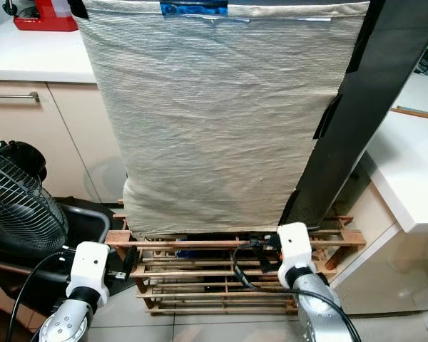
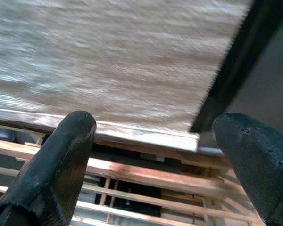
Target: Clothes washing
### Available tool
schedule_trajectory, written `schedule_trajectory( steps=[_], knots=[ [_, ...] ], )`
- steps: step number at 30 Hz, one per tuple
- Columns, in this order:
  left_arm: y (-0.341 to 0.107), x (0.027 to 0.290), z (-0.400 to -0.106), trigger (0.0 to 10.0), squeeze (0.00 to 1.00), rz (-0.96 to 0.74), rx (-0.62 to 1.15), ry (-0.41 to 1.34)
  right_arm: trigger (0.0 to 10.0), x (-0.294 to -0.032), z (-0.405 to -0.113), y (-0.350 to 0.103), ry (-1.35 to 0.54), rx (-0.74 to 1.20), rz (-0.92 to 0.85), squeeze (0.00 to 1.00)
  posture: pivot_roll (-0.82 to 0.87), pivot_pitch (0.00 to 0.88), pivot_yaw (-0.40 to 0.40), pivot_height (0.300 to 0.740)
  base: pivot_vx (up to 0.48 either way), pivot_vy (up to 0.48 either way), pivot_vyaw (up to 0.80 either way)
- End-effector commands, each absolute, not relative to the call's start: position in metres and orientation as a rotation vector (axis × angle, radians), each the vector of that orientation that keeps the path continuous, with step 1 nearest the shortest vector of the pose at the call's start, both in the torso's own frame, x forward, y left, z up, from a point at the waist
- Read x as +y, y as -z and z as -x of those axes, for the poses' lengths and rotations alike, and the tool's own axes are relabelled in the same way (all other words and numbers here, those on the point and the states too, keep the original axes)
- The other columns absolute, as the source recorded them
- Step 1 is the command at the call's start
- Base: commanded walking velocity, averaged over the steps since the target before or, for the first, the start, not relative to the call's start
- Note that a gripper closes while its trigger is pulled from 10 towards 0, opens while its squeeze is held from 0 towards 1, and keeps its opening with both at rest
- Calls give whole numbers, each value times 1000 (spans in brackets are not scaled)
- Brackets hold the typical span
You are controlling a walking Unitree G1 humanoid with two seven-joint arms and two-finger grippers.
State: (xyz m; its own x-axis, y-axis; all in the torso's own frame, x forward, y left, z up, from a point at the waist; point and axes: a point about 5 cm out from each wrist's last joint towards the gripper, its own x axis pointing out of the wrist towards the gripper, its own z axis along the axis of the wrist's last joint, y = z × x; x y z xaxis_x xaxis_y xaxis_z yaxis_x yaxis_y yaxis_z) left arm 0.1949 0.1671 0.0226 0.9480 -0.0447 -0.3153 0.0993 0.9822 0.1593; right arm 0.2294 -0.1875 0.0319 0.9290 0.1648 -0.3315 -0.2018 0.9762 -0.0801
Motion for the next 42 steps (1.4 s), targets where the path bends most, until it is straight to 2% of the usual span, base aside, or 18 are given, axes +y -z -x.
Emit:
schedule_trajectory(
  steps=[1, 7, 42],
  knots=[
    [-20, 169, -193, 10000, 0, -176, 329, 64, 10000, -188, -231, -36, -200, 319, 126, 0, -2, 0, 12, 740, 0, 0, 0],
    [-19, 163, -191, 10000, 0, -166, 339, 75, 10000, -195, -227, -36, -182, 331, 132, 0, -11, 0, 3, 740, 0, 0, 0],
    [-21, 166, -189, 10000, 0, -155, 329, 20, 10000, -185, -237, -39, -240, 335, 137, 0, 29, 0, -43, 740, 0, 0, 0]
  ],
)
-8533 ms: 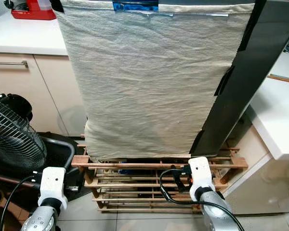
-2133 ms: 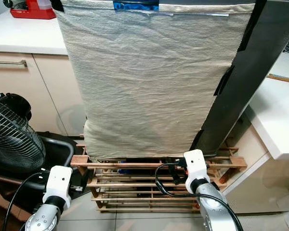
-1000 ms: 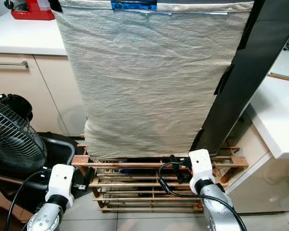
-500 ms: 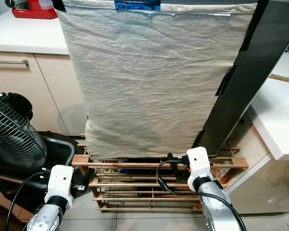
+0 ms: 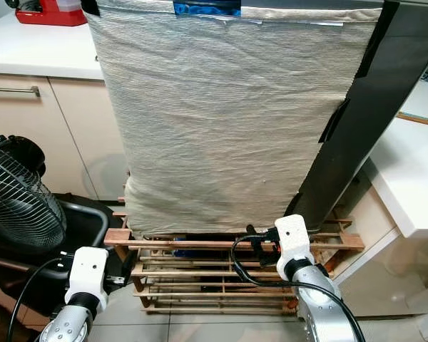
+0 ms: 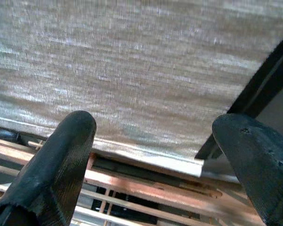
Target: Clothes washing
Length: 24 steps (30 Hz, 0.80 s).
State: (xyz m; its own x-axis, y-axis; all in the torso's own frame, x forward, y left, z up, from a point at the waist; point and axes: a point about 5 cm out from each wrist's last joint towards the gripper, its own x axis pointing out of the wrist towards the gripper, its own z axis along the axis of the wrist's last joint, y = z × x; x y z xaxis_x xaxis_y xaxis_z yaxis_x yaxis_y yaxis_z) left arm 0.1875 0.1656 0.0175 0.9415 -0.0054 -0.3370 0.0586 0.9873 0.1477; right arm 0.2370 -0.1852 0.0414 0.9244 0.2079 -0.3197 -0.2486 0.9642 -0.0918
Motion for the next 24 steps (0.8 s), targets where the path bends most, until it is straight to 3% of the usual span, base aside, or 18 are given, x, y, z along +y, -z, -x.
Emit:
schedule_trajectory(
  steps=[1, 24],
  knots=[
    [-21, 166, -189, 10000, 0, -155, 329, 19, 10000, -185, -237, -38, -241, 336, 137, 0, 29, 0, -44, 740, 0, 0, 0],
    [-24, 165, -194, 10000, 0, -145, 311, 21, 10000, -184, -238, -39, -236, 331, 134, 0, 22, 0, -42, 740, 0, 0, 0]
  ],
)
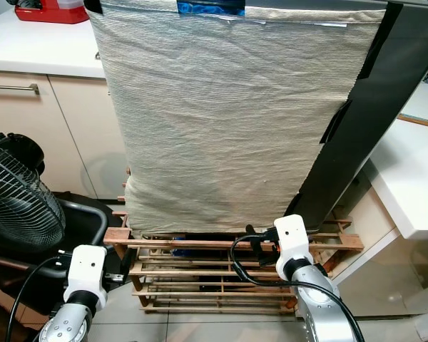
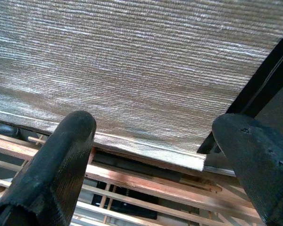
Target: Clothes washing
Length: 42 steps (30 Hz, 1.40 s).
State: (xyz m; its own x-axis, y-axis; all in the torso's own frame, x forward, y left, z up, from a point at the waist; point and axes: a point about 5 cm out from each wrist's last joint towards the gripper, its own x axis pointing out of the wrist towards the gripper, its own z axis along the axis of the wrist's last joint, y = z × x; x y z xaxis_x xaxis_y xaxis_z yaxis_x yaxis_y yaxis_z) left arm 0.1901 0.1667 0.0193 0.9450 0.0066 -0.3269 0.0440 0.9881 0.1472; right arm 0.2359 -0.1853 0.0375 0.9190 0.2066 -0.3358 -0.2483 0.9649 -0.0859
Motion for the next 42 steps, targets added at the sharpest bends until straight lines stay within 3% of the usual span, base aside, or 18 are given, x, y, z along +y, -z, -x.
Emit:
schedule_trajectory(
  steps=[1, 6, 33, 42],
  knots=[
    [-24, 165, -194, 10000, 0, -143, 311, 21, 10000, -184, -238, -39, -236, 331, 134, 0, 22, 0, -42, 740, 0, 0, 0],
    [-27, 165, -196, 10000, 0, -118, 294, 23, 10000, -184, -238, -39, -237, 332, 134, 0, 21, 0, -42, 740, 0, 0, 0],
    [-28, 161, -205, 10000, 0, -115, 292, 78, 10000, -189, -231, -35, -185, 355, 114, 0, 10, 0, -16, 740, 0, 0, -800],
    [-38, 162, -213, 10000, 0, -236, 202, 59, 10000, -192, -235, -40, -123, 323, 111, 0, 11, 0, -15, 740, 0, 0, -800]
  ],
)
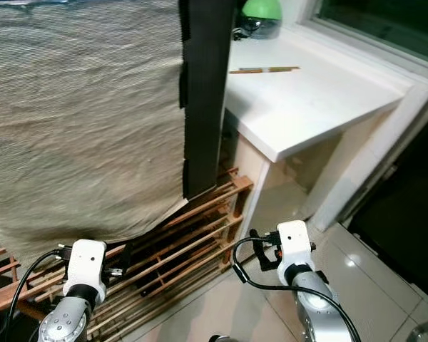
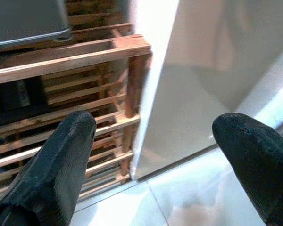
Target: Clothes washing
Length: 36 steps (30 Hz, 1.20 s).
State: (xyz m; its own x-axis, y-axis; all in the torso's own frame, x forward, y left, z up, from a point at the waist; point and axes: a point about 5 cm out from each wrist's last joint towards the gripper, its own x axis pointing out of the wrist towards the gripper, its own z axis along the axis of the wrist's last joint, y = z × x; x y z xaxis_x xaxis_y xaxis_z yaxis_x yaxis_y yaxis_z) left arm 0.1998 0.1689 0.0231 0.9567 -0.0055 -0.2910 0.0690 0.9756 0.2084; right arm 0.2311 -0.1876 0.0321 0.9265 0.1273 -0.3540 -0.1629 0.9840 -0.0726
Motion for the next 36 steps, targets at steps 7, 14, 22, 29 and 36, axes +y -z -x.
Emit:
schedule_trajectory(
  steps=[7, 14, 22, 29, 36],
  knots=[
    [-43, 158, -219, 10000, 0, -225, 184, 73, 10000, -199, -240, -47, -67, 286, 123, 0, 6, 0, -16, 740, 0, 0, -800],
    [-60, 149, -232, 10000, 0, -206, 127, 105, 10000, -209, -249, -71, 70, 181, 114, 0, 3, 0, -13, 740, 0, 0, -800],
    [-105, 141, -252, 10000, 0, -203, -37, 163, 10000, -196, -269, -128, 124, -33, 95, 0, -8, 0, 7, 740, 68, 0, -800],
    [-128, 148, -265, 10000, 0, -188, -83, 137, 10000, -189, -272, -132, 105, -33, 69, 0, -7, 0, 6, 740, 365, 0, -770],
    [-146, 145, -270, 10000, 0, -184, -118, 159, 10000, -186, -273, -137, 105, -33, 37, 0, -8, 0, 7, 740, 366, 0, 0]
  ],
)
